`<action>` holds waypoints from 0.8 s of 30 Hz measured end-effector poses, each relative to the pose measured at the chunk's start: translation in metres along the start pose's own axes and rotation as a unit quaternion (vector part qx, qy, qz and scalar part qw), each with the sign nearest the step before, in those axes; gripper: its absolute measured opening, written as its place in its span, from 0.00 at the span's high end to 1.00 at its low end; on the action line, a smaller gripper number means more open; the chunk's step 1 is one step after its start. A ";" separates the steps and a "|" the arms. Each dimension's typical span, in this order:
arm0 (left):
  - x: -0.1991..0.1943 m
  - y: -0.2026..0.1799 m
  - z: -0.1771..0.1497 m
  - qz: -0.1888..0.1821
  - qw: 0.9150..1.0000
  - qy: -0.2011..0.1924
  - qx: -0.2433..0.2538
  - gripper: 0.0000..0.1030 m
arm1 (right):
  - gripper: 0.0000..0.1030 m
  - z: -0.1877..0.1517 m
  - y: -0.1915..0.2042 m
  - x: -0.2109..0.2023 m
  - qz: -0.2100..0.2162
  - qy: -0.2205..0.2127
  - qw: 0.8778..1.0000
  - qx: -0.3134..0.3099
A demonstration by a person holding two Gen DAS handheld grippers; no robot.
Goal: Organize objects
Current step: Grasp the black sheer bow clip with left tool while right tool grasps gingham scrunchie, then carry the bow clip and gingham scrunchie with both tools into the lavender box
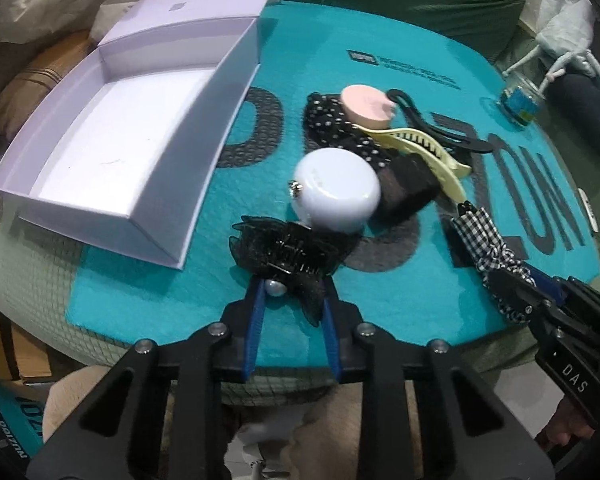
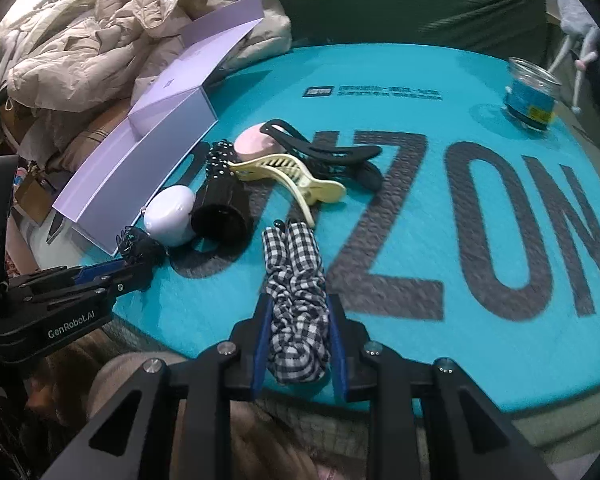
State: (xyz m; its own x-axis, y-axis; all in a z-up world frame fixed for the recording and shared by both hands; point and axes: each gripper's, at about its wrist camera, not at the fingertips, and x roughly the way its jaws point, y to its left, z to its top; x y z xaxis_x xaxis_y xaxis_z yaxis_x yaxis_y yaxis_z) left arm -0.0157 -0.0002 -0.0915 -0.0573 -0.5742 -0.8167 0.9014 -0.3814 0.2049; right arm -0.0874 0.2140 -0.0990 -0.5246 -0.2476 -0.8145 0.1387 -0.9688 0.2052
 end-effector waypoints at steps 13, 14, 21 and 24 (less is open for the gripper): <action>-0.039 -0.039 -0.003 -0.009 0.997 -0.038 0.069 0.76 | 0.75 -0.007 -0.011 -0.040 -0.023 -0.024 0.999 0.023; -0.043 -0.044 -0.002 -0.008 0.996 -0.043 0.075 0.76 | 0.75 -0.007 -0.013 -0.043 -0.026 -0.025 0.999 0.026; -0.057 -0.053 0.001 -0.002 0.994 -0.049 0.095 0.76 | 0.75 -0.004 -0.018 -0.061 -0.033 -0.037 0.998 0.033; -0.062 -0.052 0.003 0.002 0.994 -0.050 0.094 0.76 | 0.75 -0.003 -0.015 -0.066 -0.033 -0.041 0.998 0.032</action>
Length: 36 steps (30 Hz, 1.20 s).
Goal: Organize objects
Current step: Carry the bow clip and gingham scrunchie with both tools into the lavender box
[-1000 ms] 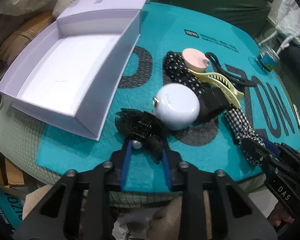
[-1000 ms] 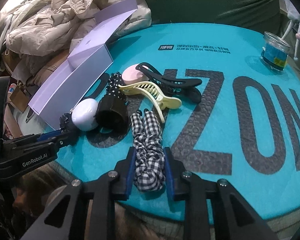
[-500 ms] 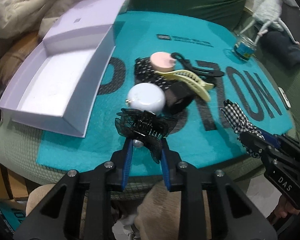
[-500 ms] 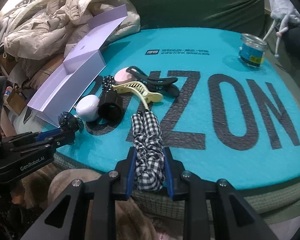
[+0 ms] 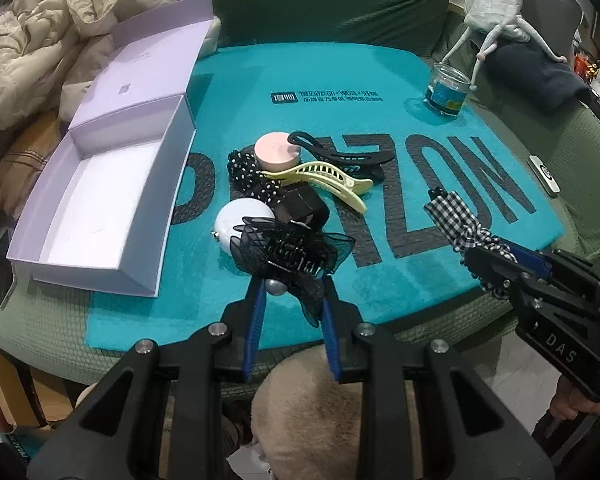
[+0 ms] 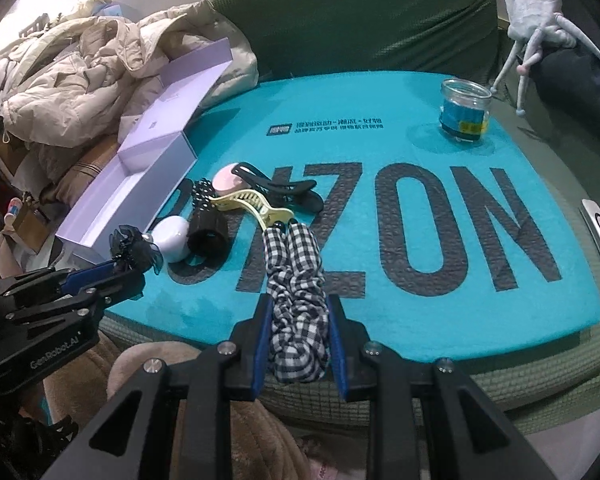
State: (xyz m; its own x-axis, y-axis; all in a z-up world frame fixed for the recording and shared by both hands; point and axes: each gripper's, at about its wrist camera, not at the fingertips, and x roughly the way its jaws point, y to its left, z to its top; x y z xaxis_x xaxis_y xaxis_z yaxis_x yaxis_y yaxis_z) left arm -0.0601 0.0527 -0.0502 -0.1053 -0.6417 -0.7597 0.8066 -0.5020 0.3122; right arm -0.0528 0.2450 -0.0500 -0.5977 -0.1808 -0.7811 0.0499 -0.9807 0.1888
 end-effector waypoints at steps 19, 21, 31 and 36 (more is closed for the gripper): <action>-0.036 0.073 -0.008 0.077 0.996 -0.019 -0.045 0.76 | 0.75 0.023 0.082 -0.004 0.034 -0.006 0.995 -0.090; -0.038 0.084 -0.012 0.081 0.995 -0.015 -0.056 0.76 | 0.75 0.024 0.096 -0.002 0.045 -0.005 0.994 -0.103; -0.050 0.130 -0.038 0.110 0.989 -0.001 -0.103 0.76 | 0.75 0.022 0.158 0.008 0.088 0.003 0.983 -0.163; -0.054 0.156 -0.052 0.125 0.984 0.008 -0.127 0.76 | 0.75 0.020 0.185 0.019 0.106 0.015 0.977 -0.185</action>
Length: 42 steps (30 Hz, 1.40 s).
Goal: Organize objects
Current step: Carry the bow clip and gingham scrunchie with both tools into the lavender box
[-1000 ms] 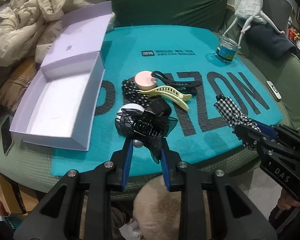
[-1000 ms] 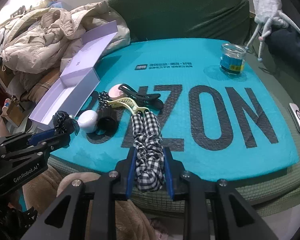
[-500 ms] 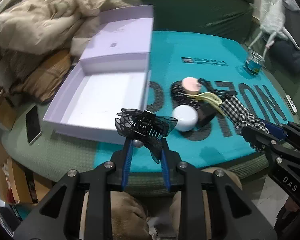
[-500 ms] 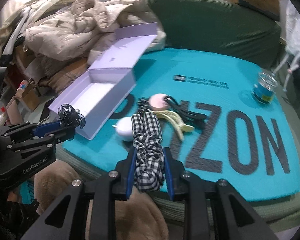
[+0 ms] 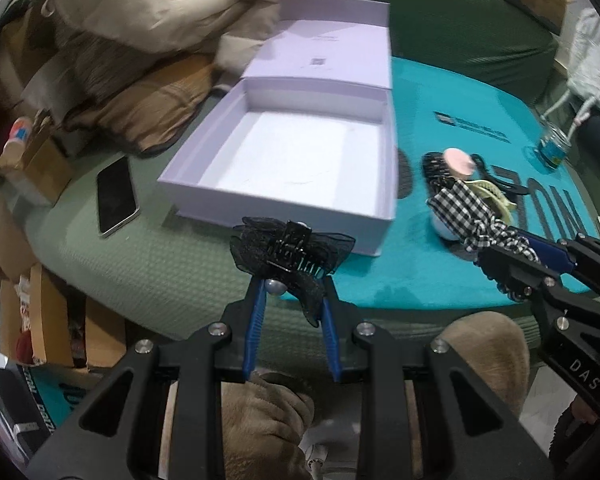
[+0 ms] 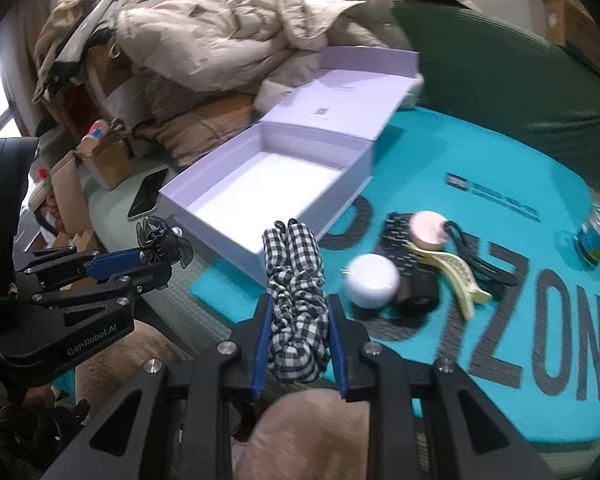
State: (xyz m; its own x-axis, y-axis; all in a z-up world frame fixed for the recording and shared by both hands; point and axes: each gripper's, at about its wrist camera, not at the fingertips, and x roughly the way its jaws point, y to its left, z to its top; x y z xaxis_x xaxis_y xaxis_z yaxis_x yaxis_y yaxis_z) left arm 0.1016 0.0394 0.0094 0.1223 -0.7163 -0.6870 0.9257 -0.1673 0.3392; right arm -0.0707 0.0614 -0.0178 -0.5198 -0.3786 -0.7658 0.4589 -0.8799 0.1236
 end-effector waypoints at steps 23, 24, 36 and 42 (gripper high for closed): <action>0.029 0.083 0.020 0.028 0.998 0.010 -0.047 0.76 | 0.75 0.051 0.071 0.070 0.047 0.034 0.996 -0.070; 0.032 0.083 0.023 0.027 0.999 0.011 -0.046 0.76 | 0.75 0.054 0.072 0.072 0.046 0.033 0.996 -0.070; 0.075 0.076 0.066 -0.005 1.000 0.020 -0.012 0.76 | 0.75 0.082 0.049 0.107 0.023 0.046 0.998 -0.046; 0.090 0.077 0.085 0.010 1.000 0.023 -0.014 0.76 | 0.75 0.097 0.043 0.127 0.027 0.051 0.998 -0.037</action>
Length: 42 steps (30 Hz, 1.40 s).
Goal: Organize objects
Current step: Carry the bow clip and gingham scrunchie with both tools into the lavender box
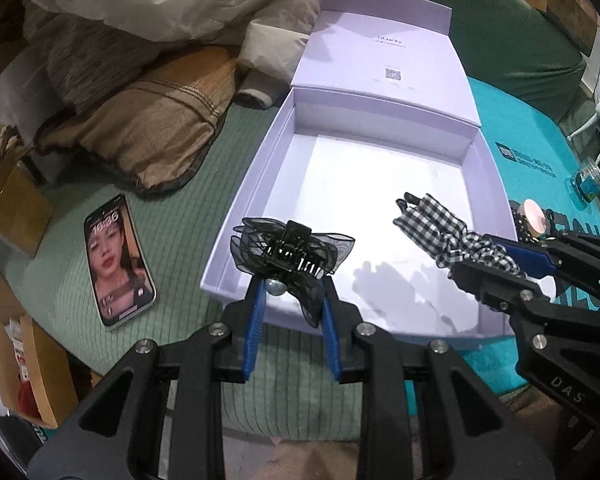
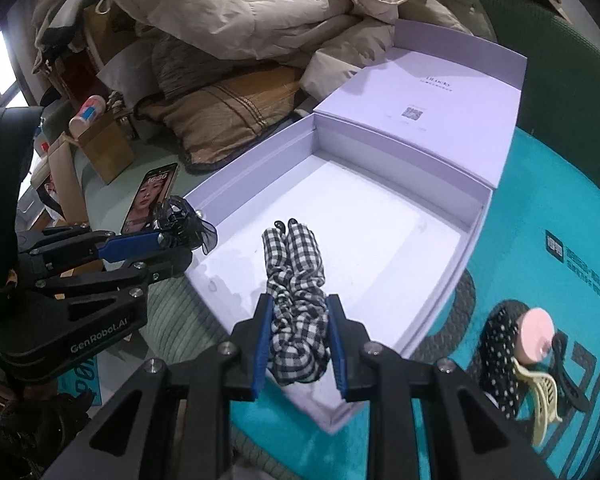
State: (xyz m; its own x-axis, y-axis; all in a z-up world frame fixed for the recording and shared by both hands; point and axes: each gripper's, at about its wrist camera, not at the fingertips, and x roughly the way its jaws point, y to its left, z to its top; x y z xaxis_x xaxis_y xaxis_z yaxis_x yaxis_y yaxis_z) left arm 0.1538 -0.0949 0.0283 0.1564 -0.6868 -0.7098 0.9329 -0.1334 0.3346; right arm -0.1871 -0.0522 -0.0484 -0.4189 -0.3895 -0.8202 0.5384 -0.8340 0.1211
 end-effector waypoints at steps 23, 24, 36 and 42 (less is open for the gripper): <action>0.064 -0.019 0.073 0.007 0.999 0.027 0.031 0.76 | 0.75 0.055 -0.048 0.038 -0.021 0.003 1.000 0.005; 0.066 -0.020 0.076 0.007 0.999 0.028 0.032 0.76 | 0.75 0.056 -0.050 0.039 -0.022 0.004 1.000 0.007; 0.089 -0.028 0.101 0.010 0.997 0.057 0.049 0.75 | 0.75 0.076 -0.071 0.055 -0.031 0.011 0.999 0.010; 0.106 -0.034 0.102 -0.019 0.991 0.113 0.068 0.75 | 0.75 0.081 -0.075 0.063 -0.028 0.019 0.999 0.015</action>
State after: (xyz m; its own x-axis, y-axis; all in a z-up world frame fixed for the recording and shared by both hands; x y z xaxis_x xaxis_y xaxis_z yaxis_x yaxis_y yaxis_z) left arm 0.1055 -0.2359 0.0044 0.2056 -0.5048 -0.8384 0.8896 -0.2607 0.3751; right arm -0.3132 -0.0458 -0.0638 -0.4205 -0.3267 -0.8465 0.4922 -0.8659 0.0897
